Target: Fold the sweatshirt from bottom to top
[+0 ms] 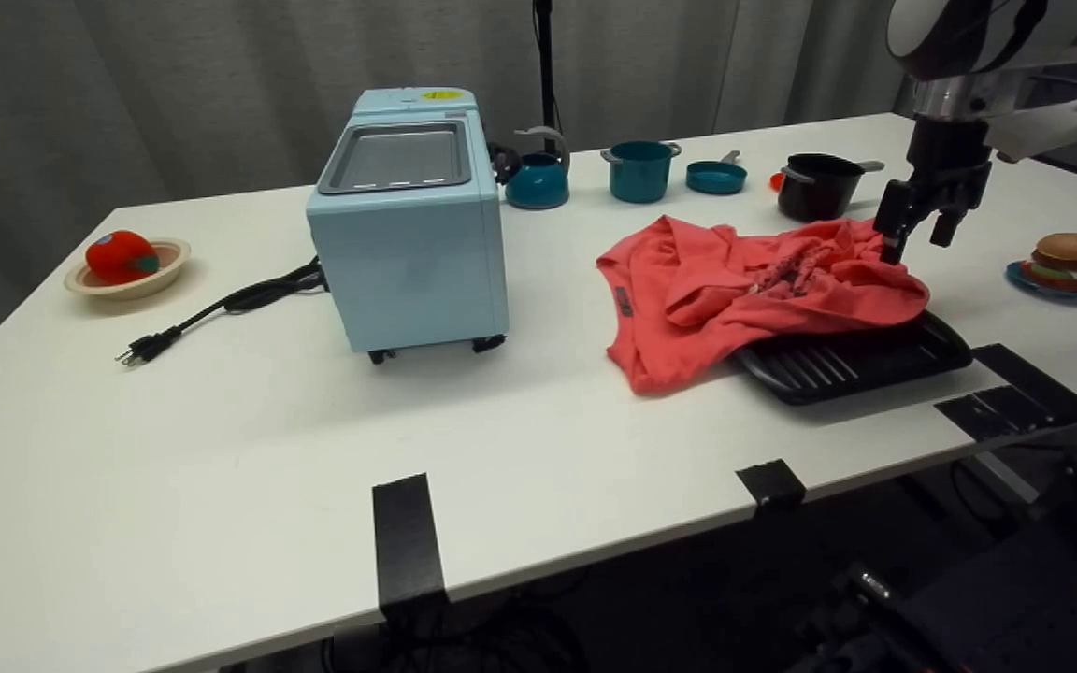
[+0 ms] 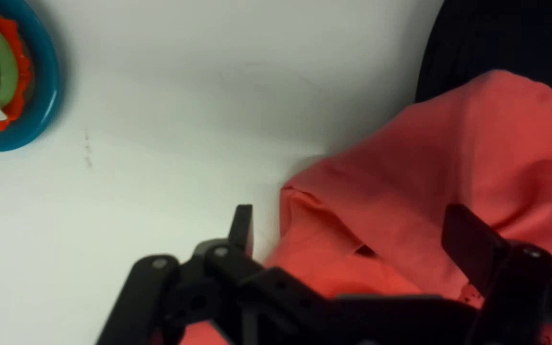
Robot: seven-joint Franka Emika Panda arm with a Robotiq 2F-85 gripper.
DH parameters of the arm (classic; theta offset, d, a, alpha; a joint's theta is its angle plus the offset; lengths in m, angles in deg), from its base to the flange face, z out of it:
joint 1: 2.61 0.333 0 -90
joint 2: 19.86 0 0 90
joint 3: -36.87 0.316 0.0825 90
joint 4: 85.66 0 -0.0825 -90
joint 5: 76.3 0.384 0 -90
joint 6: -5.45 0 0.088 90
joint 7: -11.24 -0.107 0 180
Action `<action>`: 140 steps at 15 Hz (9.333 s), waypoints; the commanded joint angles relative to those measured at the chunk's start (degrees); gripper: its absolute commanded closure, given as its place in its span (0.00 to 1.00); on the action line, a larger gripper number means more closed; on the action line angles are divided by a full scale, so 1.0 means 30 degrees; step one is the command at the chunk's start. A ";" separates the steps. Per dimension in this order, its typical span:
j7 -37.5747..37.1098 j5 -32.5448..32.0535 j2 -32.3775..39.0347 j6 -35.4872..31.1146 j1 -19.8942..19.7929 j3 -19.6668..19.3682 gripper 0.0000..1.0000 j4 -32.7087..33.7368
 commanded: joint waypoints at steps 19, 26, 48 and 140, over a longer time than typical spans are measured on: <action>-0.1355 0.0059 0.0201 0.0228 -0.1231 0.2767 1.00 0.0581; -0.1198 0.1166 -0.1600 0.0110 -0.0910 0.3856 1.00 0.0145; 0.7722 0.7216 -0.5740 -0.7183 0.1813 0.7647 0.37 -0.4397; -0.0233 -0.1415 0.3377 0.3733 0.0215 0.4966 0.72 0.7867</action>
